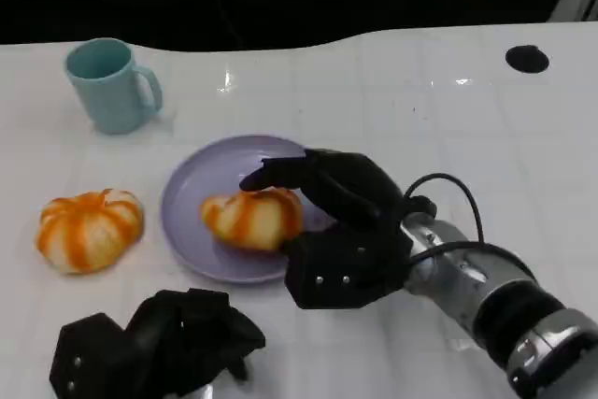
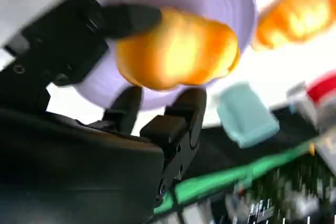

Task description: Grasp the bread from the table and place it into the plate.

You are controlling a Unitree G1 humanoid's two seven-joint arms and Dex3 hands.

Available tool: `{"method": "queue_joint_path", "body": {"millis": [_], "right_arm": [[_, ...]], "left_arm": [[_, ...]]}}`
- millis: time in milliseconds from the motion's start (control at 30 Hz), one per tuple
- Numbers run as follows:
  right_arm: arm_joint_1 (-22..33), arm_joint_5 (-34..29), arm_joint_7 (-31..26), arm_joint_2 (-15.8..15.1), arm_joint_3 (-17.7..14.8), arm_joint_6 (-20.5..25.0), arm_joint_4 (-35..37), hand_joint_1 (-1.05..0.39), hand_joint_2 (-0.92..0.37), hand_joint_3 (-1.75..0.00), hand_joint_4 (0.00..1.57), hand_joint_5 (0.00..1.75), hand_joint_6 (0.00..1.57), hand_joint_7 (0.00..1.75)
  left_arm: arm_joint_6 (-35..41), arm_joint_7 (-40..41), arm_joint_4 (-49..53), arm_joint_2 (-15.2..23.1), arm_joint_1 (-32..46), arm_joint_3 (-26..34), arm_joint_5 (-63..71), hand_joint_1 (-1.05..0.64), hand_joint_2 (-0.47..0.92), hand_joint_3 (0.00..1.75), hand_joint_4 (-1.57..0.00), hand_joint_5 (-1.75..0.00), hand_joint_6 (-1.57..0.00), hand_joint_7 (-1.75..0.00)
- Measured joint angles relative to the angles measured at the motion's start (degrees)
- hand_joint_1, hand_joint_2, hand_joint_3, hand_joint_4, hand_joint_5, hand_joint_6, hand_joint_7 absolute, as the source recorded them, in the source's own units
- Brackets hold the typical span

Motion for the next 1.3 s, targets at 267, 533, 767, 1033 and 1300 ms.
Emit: {"method": "queue_joint_path", "body": {"millis": [267, 533, 767, 1033, 1300], "right_arm": [[3.25, 1.69, 7.41, -3.55, -0.21, 0.51, -9.20, -0.71, -0.92, -0.29, 0.00, 0.05, 0.11, 0.00], [12.40, 4.62, 10.73, -9.60, -3.34, -0.34, -23.81, -0.64, -0.92, -0.24, 0.11, 0.12, 0.18, 0.04], [20.47, 4.60, 8.02, -15.22, -6.61, -4.59, -33.39, -0.53, -0.92, -0.13, 0.22, 0.23, 0.28, 0.07], [29.59, 4.67, 0.64, -19.59, -11.52, -12.91, -36.93, -0.45, -0.92, -0.13, 0.39, 0.35, 0.45, 0.13], [36.68, 6.18, -4.72, -20.32, -16.08, -17.77, -37.14, -0.21, -0.83, -0.29, 0.80, 0.94, 1.01, 0.36]], "left_arm": [[0.24, 0.00, -0.06, 0.00, -0.10, -0.06, -0.01, -1.05, 0.83, 0.01, -0.93, -1.50, -1.38, -0.61], [-0.18, 0.00, 0.36, -0.02, -0.25, -0.03, -0.04, -1.05, 0.82, 0.00, -0.93, -1.50, -1.38, -0.61], [-0.14, 0.00, 0.35, -0.03, -0.25, -0.08, 0.00, -1.05, 0.83, 0.00, -0.93, -1.51, -1.38, -0.62], [0.23, 0.05, -0.16, -0.03, 0.05, -0.14, 0.02, -1.05, 0.83, 0.01, -0.91, -1.50, -1.38, -0.62], [0.29, 0.05, -0.15, -0.01, 0.07, -0.12, -0.01, -1.05, 0.83, 0.00, -0.91, -1.49, -1.38, -0.62]]}}
